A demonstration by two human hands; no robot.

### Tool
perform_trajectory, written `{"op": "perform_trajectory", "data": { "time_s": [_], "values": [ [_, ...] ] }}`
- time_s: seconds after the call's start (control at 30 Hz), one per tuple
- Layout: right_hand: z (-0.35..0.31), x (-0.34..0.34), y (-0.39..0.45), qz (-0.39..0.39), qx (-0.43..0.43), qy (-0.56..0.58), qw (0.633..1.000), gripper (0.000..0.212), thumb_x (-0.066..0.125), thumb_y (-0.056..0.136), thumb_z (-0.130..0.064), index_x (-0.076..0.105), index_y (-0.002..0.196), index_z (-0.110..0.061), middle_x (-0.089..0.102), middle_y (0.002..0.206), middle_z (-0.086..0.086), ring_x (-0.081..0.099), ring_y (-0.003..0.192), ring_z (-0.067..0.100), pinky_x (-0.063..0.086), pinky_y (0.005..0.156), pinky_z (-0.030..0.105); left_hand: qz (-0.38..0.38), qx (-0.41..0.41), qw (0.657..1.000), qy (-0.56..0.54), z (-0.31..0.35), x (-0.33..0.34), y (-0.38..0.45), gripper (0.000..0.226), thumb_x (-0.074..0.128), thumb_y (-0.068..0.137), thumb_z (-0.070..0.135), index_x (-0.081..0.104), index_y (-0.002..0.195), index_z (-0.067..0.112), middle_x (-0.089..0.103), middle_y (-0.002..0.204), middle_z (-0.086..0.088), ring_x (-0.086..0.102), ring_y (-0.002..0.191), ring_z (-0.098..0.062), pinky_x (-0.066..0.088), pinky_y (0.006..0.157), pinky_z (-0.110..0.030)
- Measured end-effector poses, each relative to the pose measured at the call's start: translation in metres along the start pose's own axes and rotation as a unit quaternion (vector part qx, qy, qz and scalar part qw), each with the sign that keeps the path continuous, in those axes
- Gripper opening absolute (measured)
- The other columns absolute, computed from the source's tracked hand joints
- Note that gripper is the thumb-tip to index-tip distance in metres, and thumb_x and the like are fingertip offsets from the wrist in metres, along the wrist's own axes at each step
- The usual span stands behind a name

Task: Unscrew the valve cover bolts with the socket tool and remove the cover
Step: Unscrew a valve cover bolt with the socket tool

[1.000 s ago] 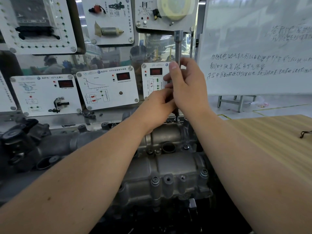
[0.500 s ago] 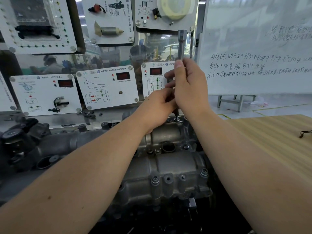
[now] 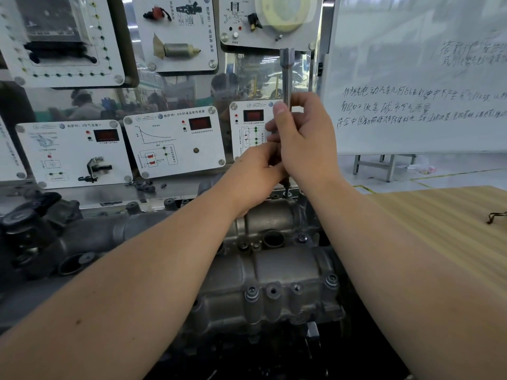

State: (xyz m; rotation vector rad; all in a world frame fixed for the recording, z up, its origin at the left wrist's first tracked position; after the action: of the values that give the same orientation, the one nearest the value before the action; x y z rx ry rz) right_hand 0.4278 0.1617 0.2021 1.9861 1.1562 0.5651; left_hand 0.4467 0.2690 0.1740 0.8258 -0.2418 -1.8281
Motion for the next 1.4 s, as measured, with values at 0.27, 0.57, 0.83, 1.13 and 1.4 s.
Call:
{"op": "perform_trajectory", "data": {
  "time_s": [0.27, 0.57, 0.83, 1.13, 1.4],
  "values": [
    [-0.0060, -0.0008, -0.0007, 0.016, -0.005, -0.017, 1.000, 0.023, 0.045, 0.102, -0.037, 0.058, 0.084, -0.034, 0.071, 0.077, -0.012, 0.067, 0.066, 0.006, 0.051, 0.063, 0.025, -0.009, 0.006, 1.000, -0.005, 0.0004, -0.0010, -0.0013, 0.012, 0.057, 0.091, 0.032, 0.068, 0.087, 0.031, 0.075, 0.083, 0.009, 0.064, 0.067, 0.005, 0.044, 0.056, -0.011],
    [-0.0042, -0.0027, -0.0005, 0.030, -0.022, -0.027, 0.999, 0.020, 0.049, 0.103, -0.033, 0.056, 0.085, -0.030, 0.069, 0.080, -0.013, 0.064, 0.064, 0.007, 0.053, 0.063, 0.025, -0.010, -0.002, 1.000, 0.001, 0.0011, -0.0004, -0.0013, 0.012, 0.058, 0.099, 0.025, 0.069, 0.097, 0.026, 0.077, 0.092, 0.001, 0.071, 0.083, -0.013, 0.048, 0.059, -0.016],
    [-0.0022, -0.0007, 0.0009, 0.022, -0.015, -0.013, 1.000, 0.009, 0.052, 0.100, -0.037, 0.058, 0.097, -0.030, 0.070, 0.078, -0.013, 0.068, 0.073, 0.010, 0.057, 0.074, 0.037, -0.013, -0.002, 1.000, 0.007, 0.0035, -0.0011, -0.0017, 0.011, 0.059, 0.102, 0.018, 0.068, 0.108, 0.017, 0.076, 0.097, -0.006, 0.071, 0.084, -0.017, 0.045, 0.060, -0.018],
    [-0.0035, -0.0013, 0.0009, 0.019, -0.011, -0.030, 0.999, 0.026, 0.043, 0.104, -0.035, 0.058, 0.083, -0.030, 0.070, 0.077, -0.011, 0.064, 0.063, 0.005, 0.048, 0.060, 0.019, -0.017, 0.010, 1.000, 0.011, 0.0025, -0.0009, -0.0016, 0.013, 0.058, 0.098, 0.027, 0.069, 0.092, 0.031, 0.076, 0.088, 0.004, 0.067, 0.075, -0.006, 0.049, 0.061, -0.021],
    [-0.0016, -0.0016, -0.0006, 0.033, -0.018, -0.025, 0.999, 0.011, 0.053, 0.102, -0.036, 0.056, 0.091, -0.032, 0.071, 0.079, -0.012, 0.068, 0.064, 0.005, 0.055, 0.065, 0.025, -0.007, 0.005, 1.000, 0.027, -0.0001, 0.0003, 0.0003, 0.009, 0.060, 0.098, 0.020, 0.068, 0.098, 0.023, 0.076, 0.090, -0.001, 0.066, 0.070, -0.009, 0.044, 0.061, -0.021]
  ]
}}
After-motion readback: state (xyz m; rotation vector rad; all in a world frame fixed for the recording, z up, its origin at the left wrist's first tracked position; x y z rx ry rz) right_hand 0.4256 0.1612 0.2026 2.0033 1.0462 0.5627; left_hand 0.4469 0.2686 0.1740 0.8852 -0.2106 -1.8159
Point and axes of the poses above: each hand's wrist, its own y-axis towards the middle knuckle, its own x-axis out of the palm, z = x × y, the point moved 1 cm from there along y, towards the middle knuckle
